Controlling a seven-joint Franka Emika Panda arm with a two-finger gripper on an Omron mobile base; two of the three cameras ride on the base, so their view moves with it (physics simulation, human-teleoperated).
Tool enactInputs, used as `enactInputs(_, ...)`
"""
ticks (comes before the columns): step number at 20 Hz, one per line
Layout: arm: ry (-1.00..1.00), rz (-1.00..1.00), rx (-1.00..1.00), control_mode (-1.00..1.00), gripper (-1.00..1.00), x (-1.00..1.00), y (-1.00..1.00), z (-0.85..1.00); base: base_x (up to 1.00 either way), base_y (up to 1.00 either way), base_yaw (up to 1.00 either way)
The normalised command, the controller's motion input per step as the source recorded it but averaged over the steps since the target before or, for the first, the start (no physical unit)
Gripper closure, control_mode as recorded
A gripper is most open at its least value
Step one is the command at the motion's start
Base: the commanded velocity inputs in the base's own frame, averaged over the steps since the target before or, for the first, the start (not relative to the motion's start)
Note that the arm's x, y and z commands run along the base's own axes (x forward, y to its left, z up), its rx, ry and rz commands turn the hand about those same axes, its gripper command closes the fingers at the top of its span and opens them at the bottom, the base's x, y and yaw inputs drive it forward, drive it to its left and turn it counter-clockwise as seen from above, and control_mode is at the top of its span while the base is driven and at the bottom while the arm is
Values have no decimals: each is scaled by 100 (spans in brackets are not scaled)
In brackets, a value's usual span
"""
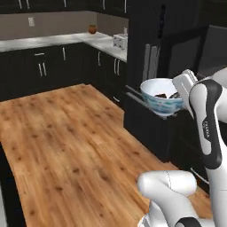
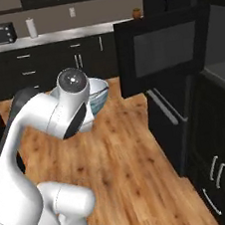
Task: The microwave is finished heating the fish and sweet potato. Take the bowl containing the food and place it on the dining counter.
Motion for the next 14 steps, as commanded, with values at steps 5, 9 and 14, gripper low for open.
enactInputs(5,0,0,0,100,100,0,0,0,-26,5,100)
enactInputs(9,0,0,0,100,100,0,0,0,-26,13,100)
enactInputs(14,0,0,0,100,100,0,0,0,-31,14,98)
